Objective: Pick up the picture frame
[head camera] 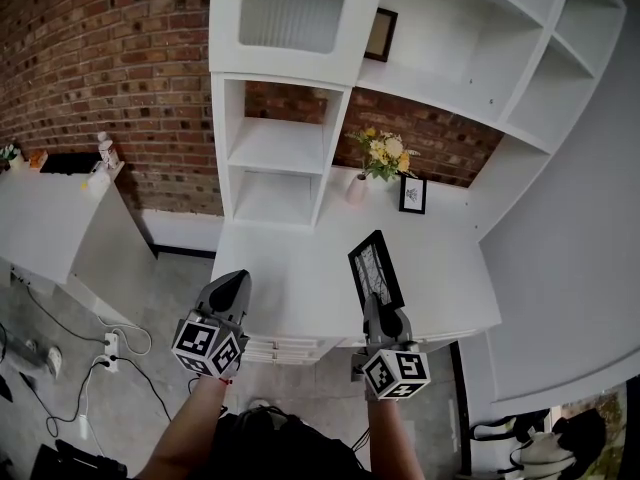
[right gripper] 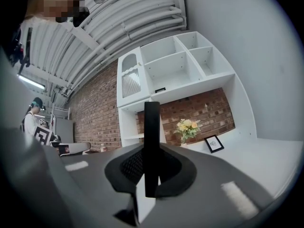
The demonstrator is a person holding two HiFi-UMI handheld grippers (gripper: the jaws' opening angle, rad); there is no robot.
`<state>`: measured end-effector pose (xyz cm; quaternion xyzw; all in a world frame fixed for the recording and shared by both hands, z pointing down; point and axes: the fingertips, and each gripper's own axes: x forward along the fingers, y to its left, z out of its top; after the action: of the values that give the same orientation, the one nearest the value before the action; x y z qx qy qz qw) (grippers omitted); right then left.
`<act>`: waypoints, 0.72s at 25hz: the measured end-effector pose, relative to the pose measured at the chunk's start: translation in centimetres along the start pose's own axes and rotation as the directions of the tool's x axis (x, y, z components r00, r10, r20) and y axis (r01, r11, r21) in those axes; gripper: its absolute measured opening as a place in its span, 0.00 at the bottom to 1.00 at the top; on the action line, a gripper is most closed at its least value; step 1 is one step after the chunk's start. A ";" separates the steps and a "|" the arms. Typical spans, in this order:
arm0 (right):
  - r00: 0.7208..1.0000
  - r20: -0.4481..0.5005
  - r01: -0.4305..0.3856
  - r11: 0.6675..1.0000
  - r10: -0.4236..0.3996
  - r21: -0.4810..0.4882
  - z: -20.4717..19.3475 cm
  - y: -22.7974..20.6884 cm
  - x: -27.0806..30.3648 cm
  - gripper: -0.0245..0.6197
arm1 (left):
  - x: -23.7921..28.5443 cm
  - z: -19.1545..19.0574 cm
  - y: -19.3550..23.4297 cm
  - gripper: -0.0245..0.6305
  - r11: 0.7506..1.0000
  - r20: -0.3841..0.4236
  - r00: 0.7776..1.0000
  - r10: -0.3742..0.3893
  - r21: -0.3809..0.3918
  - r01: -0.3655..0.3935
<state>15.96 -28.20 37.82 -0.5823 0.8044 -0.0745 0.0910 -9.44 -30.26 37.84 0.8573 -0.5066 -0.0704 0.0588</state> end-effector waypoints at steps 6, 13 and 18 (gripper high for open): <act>1.000 0.009 0.002 1.000 -0.002 -0.014 0.3 0.3 0.0 0.08 | -0.3 0.7 0.6 0.04 1.000 0.011 1.000 0.006 -0.030 -0.006; 1.000 0.011 -0.003 1.000 0.003 -0.031 0.6 0.5 0.1 0.08 | -0.5 1.4 0.7 0.04 0.999 0.024 1.000 0.014 -0.031 -0.013; 1.000 0.018 -0.010 1.000 0.010 -0.028 0.8 1.0 0.2 0.08 | -0.7 1.7 0.3 0.04 1.000 0.028 1.000 -0.007 -0.029 0.007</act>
<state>15.12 -28.09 36.82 -0.5800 0.8075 -0.0577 0.0904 -10.35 -29.87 36.27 0.8571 -0.5033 -0.0898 0.0639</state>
